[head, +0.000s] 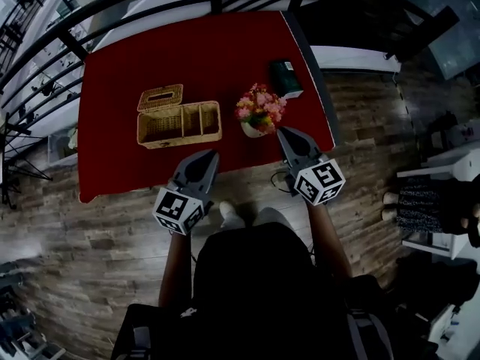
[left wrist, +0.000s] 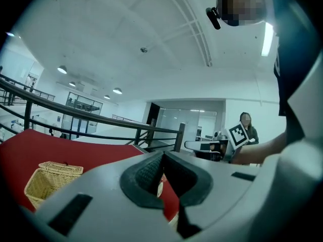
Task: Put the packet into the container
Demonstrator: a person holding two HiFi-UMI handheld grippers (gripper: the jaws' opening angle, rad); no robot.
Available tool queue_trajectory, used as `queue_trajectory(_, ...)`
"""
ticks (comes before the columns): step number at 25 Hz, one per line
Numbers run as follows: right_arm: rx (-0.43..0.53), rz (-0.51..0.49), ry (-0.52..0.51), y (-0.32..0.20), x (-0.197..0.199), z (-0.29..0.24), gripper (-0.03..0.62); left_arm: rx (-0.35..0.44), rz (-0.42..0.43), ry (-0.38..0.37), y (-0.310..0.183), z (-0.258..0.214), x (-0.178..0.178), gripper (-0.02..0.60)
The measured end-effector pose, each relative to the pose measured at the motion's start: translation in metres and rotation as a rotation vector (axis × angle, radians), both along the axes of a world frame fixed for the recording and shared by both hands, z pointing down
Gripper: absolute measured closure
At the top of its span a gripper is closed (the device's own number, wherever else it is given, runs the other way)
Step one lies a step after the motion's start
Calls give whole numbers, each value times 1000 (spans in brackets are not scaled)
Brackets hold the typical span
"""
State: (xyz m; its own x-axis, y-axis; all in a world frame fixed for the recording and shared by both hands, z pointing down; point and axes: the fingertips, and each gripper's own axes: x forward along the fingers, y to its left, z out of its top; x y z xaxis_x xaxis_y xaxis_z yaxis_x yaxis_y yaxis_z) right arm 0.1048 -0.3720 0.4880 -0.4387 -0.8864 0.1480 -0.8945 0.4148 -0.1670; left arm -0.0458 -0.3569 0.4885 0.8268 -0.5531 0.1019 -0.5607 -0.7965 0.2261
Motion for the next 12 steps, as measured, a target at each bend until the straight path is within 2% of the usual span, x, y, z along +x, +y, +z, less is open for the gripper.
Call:
queue_trajectory(6, -62, 27, 38, -22, 23, 15, 572, -26, 15, 16, -24, 7, 14, 574)
queue_trajectory(12, -105, 82, 64, -69, 83, 22, 571, -30, 4, 0, -45, 7, 36, 574)
